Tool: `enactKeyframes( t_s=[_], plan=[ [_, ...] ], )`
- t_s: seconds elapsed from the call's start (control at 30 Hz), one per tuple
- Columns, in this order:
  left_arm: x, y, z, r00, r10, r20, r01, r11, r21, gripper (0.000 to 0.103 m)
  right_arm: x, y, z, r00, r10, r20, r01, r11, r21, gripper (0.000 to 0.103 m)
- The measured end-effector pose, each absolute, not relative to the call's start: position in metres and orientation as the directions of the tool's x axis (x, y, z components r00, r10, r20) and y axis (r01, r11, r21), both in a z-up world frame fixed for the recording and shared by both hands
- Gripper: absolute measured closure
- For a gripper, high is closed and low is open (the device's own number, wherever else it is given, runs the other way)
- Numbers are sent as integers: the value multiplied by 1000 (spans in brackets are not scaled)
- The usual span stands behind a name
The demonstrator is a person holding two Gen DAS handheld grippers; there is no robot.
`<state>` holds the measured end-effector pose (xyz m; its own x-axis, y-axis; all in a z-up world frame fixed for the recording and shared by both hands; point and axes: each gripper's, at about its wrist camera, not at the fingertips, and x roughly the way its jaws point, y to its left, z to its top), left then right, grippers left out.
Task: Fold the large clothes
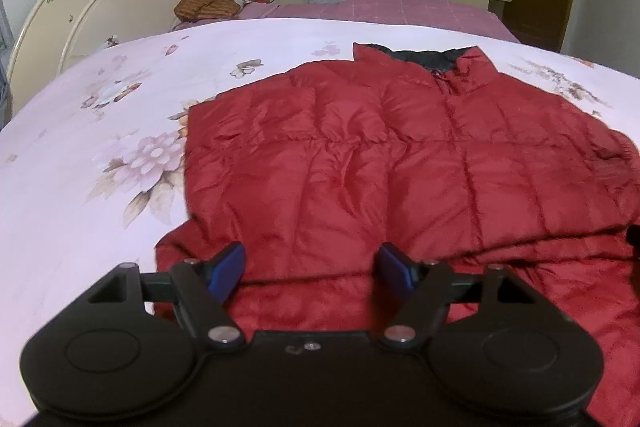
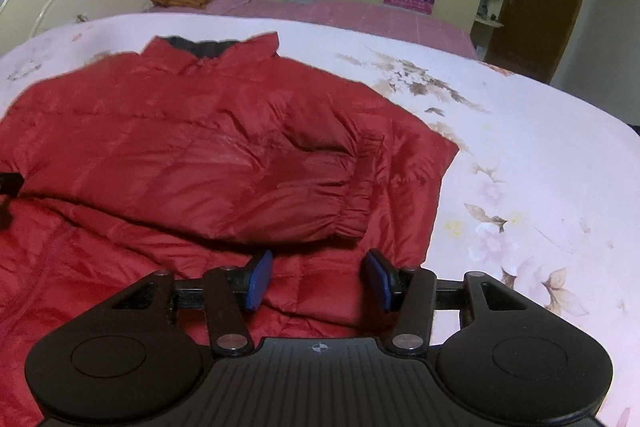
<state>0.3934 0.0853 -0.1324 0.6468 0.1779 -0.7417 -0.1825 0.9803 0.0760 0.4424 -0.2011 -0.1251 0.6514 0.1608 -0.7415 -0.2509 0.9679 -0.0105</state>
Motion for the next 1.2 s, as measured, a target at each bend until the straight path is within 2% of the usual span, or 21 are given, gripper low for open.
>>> enactKeyframes(
  t_s=[0.23,0.27,0.3,0.33,0.47,0.83,1.2],
  plan=[
    [351,86,-114,642,150,-752,-153,986,67,22,388,-216,-98,664,218,-715,-253,966,60,50],
    [346,87,-113,643,148,-752,-149,987,67,21,380,-218,-96,667,219,-712,-248,967,65,43],
    [341,89,-111,643,142,-752,-142,988,65,21,370,-219,-92,675,218,-705,-239,968,71,18],
    [335,91,-110,644,136,-753,-138,989,60,21,359,-220,-89,690,215,-691,-228,971,75,7],
    [307,101,-106,647,100,-756,-124,992,26,19,325,-217,-80,707,193,-680,-229,973,38,7],
    [213,142,-106,637,53,-769,-90,996,-6,15,241,-216,-88,676,114,-728,-172,985,-5,7],
    [154,168,-129,593,14,-805,-122,990,-73,23,188,-248,-108,625,35,-780,-67,998,-9,7]
  ],
)
